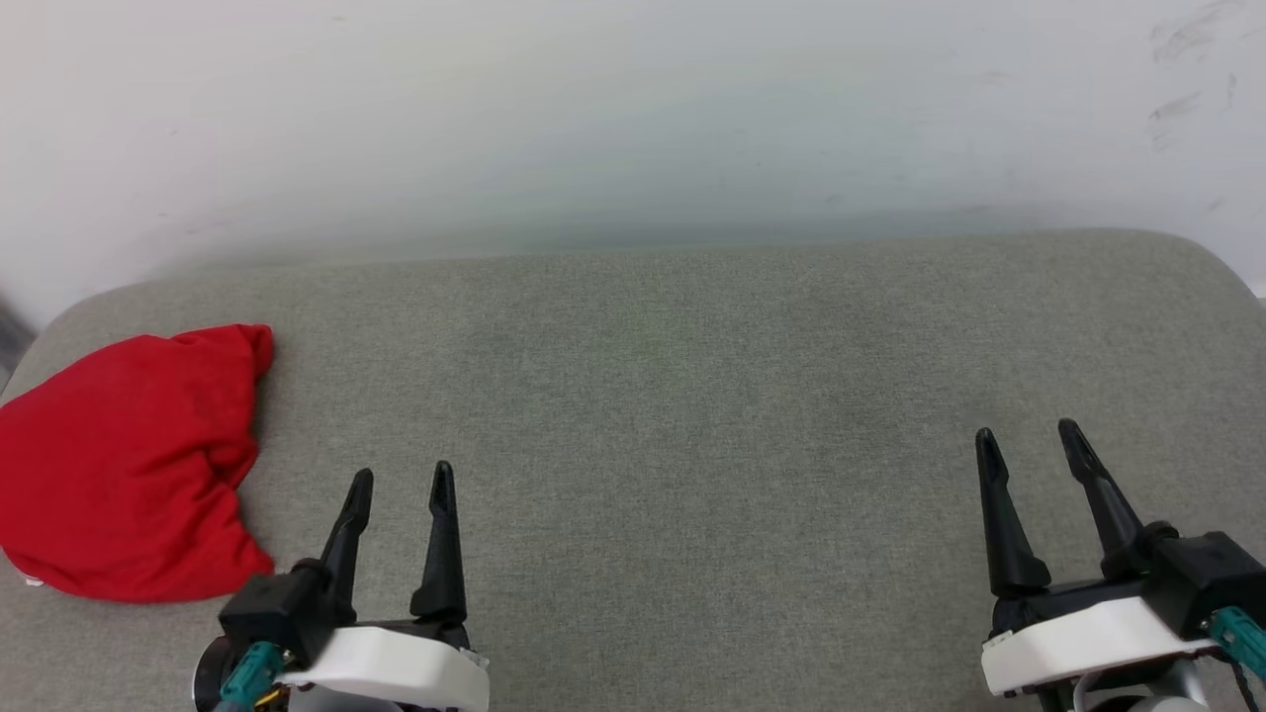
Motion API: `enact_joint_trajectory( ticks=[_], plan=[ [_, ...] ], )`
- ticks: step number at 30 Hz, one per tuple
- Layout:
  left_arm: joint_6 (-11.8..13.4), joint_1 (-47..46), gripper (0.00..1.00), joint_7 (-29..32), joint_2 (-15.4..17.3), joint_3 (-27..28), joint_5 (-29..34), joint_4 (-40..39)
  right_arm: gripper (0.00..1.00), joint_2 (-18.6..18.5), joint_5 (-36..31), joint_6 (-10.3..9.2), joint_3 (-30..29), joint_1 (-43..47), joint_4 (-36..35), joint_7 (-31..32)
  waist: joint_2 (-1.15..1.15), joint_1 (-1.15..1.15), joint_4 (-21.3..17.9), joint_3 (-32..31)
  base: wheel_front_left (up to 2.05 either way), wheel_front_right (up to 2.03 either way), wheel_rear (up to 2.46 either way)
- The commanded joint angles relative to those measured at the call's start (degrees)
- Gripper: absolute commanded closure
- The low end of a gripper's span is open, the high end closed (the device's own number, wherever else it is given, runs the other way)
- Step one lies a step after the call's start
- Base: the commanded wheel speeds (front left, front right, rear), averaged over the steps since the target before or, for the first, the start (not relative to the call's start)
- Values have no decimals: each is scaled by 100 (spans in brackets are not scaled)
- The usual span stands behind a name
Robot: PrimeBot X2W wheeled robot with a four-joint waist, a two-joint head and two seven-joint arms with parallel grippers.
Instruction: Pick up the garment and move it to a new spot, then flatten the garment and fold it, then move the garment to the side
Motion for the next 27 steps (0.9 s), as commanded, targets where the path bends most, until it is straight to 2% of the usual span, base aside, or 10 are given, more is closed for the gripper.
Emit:
enact_joint_trajectory(
  ticks=[1,11,14,18,21,27],
  plan=[
    [39,-15,0,-53,72,-44,134,-22,0,2,-120,0,-19,26,-25,-47,0,0,0,0,0,0,0],
    [579,-73,0,-181,426,-701,716,-11,0,2,-656,0,24,49,9,-181,0,0,-15,-13,0,0,0],
    [612,-43,0,-218,452,-773,660,-41,0,3,-720,0,45,70,-17,-213,0,0,-21,-22,0,0,0],
    [504,45,0,-264,324,-622,545,-119,0,3,-604,-1,29,124,-29,-263,0,0,-31,-38,0,0,0],
    [249,144,0,-307,189,-426,528,-170,0,4,-625,-1,43,153,-29,-300,0,0,-35,-48,0,0,0],
    [-322,302,0,-368,-81,34,656,-72,0,4,-186,-1,-64,193,30,-367,0,0,-52,-63,0,0,0]
  ],
)
